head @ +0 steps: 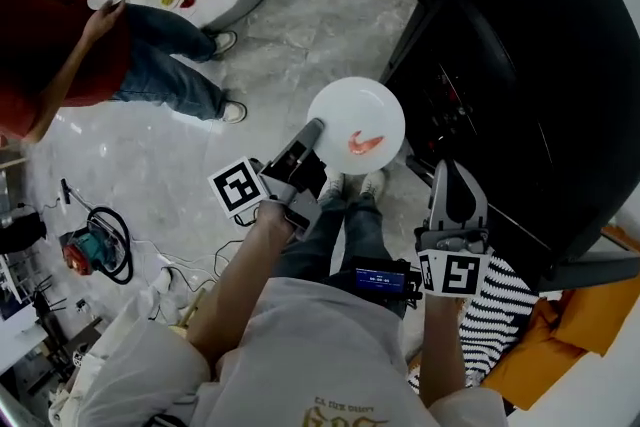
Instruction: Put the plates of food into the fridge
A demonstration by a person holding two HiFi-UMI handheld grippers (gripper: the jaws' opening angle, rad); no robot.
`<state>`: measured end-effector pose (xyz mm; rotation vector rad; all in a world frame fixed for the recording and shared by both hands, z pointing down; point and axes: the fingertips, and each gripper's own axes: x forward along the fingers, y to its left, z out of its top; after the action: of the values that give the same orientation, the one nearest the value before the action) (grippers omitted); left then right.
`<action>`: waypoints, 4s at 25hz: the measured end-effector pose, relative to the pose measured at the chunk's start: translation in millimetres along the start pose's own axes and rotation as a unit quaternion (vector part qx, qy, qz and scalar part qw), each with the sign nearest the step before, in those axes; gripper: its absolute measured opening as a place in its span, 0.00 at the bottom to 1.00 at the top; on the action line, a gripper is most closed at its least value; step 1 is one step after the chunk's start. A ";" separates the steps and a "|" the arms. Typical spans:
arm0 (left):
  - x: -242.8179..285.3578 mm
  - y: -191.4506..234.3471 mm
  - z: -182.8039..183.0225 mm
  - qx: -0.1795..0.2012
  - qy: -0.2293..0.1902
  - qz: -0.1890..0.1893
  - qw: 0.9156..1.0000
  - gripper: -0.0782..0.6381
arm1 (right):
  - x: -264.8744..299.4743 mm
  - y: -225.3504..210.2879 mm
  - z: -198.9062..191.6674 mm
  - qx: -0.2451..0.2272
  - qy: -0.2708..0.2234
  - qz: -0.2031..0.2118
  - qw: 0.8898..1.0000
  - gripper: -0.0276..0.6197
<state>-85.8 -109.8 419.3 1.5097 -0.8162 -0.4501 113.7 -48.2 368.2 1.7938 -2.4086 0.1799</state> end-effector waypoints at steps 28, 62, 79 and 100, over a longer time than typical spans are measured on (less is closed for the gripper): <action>17.3 69.5 -25.8 -0.030 0.026 0.017 0.999 0.13 | 20.4 11.2 -87.7 -0.015 0.062 0.056 0.996 0.06; 53.0 133.4 -48.6 -0.036 0.059 0.035 0.997 0.13 | 22.8 -2.9 -173.0 -0.008 0.093 0.031 0.995 0.06; 94.2 130.0 -73.4 -0.049 0.091 0.022 0.994 0.13 | 23.8 -10.0 -175.7 -0.001 0.097 0.006 0.995 0.06; 123.8 135.4 -79.1 -0.029 0.098 0.019 0.995 0.13 | 25.2 -35.1 -185.6 0.056 0.074 -0.074 0.993 0.06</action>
<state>23.0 -136.9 584.7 1.4560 -0.6707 -0.2908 146.8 -49.7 555.9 1.9238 -2.1936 0.4246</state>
